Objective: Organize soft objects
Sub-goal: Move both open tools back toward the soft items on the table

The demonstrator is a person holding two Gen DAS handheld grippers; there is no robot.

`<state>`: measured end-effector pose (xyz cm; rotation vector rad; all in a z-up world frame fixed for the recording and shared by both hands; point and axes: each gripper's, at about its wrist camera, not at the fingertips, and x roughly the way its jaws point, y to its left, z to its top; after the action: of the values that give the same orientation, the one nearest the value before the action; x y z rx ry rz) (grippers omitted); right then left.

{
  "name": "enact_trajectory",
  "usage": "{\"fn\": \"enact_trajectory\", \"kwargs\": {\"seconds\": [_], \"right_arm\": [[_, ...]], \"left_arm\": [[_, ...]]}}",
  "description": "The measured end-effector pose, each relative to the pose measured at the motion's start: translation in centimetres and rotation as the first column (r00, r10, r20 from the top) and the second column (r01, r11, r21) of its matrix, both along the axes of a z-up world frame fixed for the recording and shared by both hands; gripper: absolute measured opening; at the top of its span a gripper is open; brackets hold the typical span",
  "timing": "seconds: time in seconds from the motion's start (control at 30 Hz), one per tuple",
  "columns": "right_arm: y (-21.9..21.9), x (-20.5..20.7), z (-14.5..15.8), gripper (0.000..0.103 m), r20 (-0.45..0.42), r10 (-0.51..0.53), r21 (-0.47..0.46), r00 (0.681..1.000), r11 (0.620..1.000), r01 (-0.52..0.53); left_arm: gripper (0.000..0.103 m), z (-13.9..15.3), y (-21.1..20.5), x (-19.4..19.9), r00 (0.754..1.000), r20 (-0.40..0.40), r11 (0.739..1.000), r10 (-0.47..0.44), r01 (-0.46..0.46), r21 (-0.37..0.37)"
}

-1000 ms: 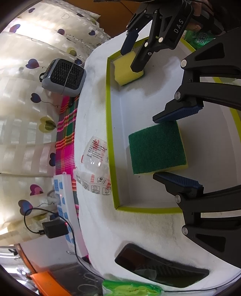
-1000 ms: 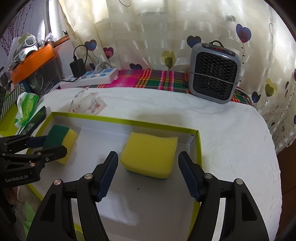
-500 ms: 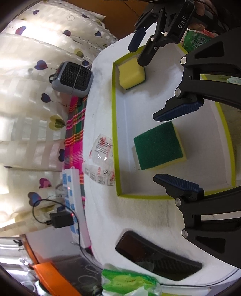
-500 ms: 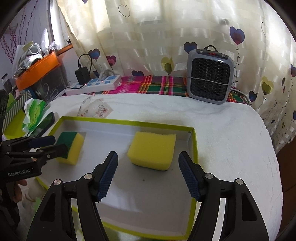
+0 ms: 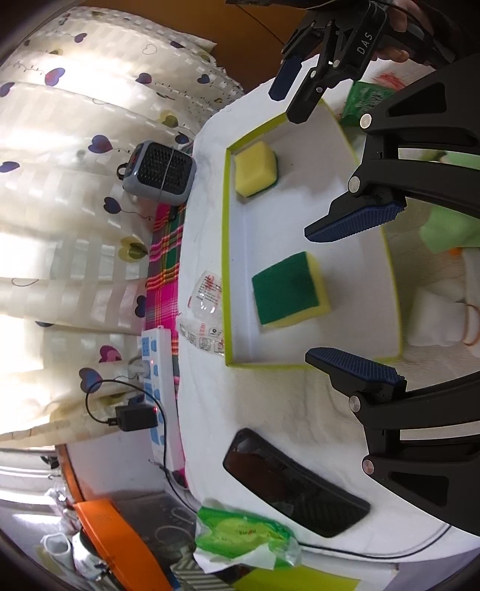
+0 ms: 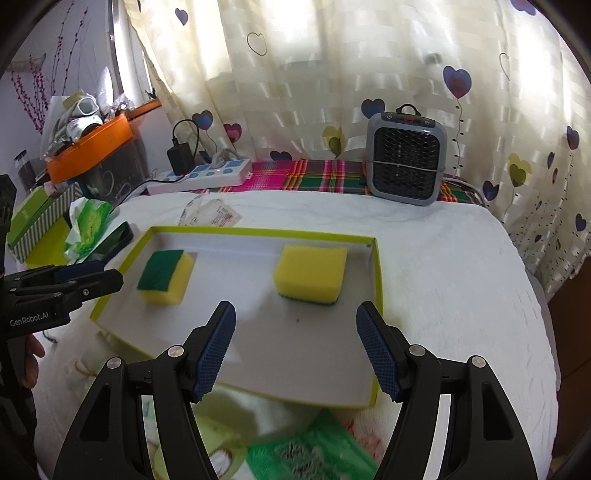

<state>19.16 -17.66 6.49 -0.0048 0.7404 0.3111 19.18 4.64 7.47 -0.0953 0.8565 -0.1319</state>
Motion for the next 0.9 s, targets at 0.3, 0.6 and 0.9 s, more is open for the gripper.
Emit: {"fn": "enact_trajectory", "kwargs": {"seconds": [0.3, 0.6, 0.9], "right_arm": [[-0.7, -3.3, -0.4, 0.069, -0.002, -0.008, 0.038, 1.000, 0.999, 0.008], [-1.3, -6.1, -1.0, 0.069, 0.002, -0.012, 0.068, 1.000, 0.998, 0.012], [-1.6, -8.3, -1.6, 0.069, 0.005, -0.014, 0.090, 1.000, 0.996, 0.013]], "left_arm": [[0.059, 0.0, 0.8, -3.6, 1.000, 0.011, 0.999, 0.003, -0.002, -0.033], [0.059, -0.8, 1.2, -6.9, 1.000, 0.005, 0.996, 0.002, -0.001, -0.086], [0.059, -1.4, 0.9, -9.3, 1.000, -0.003, 0.993, -0.021, 0.020, -0.113]]}}
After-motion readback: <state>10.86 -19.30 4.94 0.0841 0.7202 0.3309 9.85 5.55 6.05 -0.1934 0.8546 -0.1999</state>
